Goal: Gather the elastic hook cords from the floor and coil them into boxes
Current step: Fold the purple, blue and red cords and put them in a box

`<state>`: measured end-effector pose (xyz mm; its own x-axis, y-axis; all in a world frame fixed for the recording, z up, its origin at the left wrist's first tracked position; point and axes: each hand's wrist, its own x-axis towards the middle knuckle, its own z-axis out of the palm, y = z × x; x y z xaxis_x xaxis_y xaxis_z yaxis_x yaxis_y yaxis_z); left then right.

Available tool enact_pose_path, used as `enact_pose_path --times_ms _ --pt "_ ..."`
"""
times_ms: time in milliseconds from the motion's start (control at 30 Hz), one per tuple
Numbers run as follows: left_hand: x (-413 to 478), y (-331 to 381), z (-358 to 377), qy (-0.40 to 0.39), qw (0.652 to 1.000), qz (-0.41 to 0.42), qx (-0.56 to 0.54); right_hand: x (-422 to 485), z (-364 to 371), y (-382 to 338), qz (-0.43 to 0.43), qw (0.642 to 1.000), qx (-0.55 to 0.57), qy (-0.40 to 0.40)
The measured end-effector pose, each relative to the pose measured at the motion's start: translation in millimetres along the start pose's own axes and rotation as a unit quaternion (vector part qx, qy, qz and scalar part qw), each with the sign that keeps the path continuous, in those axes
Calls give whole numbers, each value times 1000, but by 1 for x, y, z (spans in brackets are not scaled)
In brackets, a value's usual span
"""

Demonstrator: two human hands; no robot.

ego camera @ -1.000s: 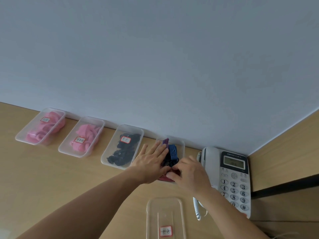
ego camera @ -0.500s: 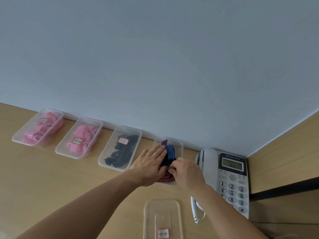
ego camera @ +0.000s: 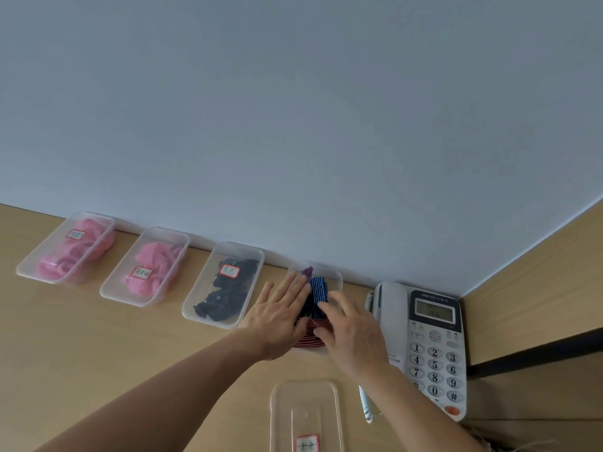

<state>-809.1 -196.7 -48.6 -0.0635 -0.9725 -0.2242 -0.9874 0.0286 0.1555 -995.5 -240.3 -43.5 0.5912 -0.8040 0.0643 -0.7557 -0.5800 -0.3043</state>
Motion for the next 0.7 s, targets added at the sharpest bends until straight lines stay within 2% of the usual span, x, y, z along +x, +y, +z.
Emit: enact_pose_path --times_ms 100,300,533,633,700 --pt "-2 -3 0 -14 1000 -3 2 -4 3 -2 -13 999 -41 -3" --pt "0 -2 -9 -54 998 -2 15 -6 3 -7 12 994 -75 -78" --pt "-25 -2 -31 15 999 36 -34 -20 -31 -28 49 997 -41 42" --pt "-54 -4 -27 50 994 58 -80 -41 -32 -47 89 995 3 32" --pt "-71 -11 -22 47 992 77 -88 -57 -27 -62 113 993 17 24"
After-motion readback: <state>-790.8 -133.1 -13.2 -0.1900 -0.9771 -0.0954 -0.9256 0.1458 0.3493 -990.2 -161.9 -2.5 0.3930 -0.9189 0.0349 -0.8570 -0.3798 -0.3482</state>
